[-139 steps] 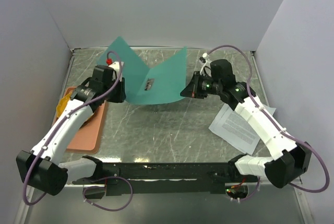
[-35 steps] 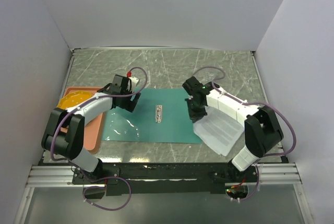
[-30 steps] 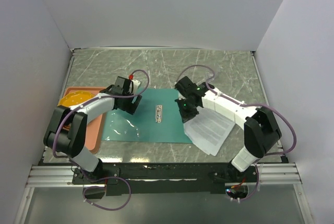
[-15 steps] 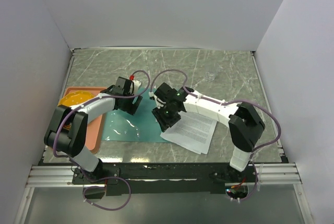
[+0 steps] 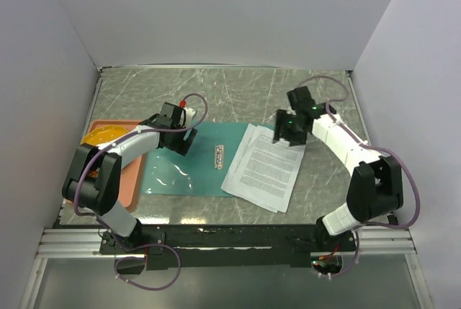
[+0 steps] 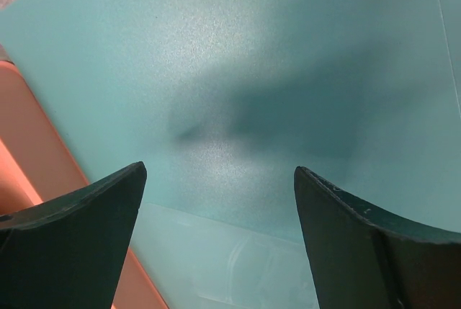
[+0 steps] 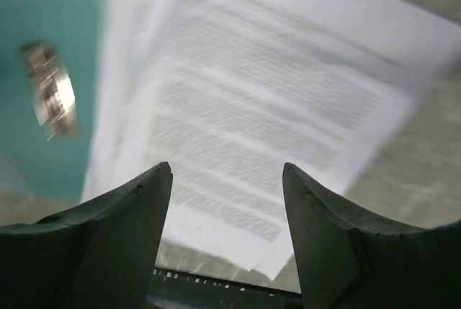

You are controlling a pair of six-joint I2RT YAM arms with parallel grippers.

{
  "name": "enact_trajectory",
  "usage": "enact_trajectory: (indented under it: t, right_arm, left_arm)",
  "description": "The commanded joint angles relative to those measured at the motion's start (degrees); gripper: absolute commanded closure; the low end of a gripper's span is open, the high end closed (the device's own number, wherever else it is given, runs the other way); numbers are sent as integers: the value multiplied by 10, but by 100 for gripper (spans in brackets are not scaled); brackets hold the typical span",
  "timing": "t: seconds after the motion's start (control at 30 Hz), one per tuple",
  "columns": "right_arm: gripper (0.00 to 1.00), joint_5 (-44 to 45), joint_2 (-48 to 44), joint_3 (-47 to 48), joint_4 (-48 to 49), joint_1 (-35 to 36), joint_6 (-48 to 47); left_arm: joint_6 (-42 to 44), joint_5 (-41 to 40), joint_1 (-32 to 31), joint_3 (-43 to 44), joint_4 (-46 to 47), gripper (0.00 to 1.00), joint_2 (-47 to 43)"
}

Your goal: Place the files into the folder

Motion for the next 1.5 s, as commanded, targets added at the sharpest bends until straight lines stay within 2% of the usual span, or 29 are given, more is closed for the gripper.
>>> enact_trajectory:
  t: [0.0, 0.33, 0.5, 0.73, 1.07, 1.23, 1.47]
  right_arm:
    - [34, 33, 12, -49, -43, -57, 55]
    - [36, 29, 24, -95, -66, -78, 65]
    - [33, 40, -17, -122, -78, -80, 72]
    - [31, 66, -12, -128, -99, -93, 96]
    - [42, 64, 12, -136, -32, -94, 96]
    - [45, 89, 21, -150, -5, -94, 103]
    - [48, 80, 38, -168, 20, -94, 112]
  left_arm:
    - [-2, -6, -8, 24, 1, 10, 15]
    - [0, -7, -25, 57, -1, 10, 50]
    - [2, -9, -31, 65, 1, 11, 60]
    - [9, -7, -38, 90, 2, 11, 89]
    - [13, -10, -39, 110, -2, 11, 105]
    - [11, -10, -40, 110, -6, 11, 107]
    - [15, 12, -40, 114, -19, 11, 100]
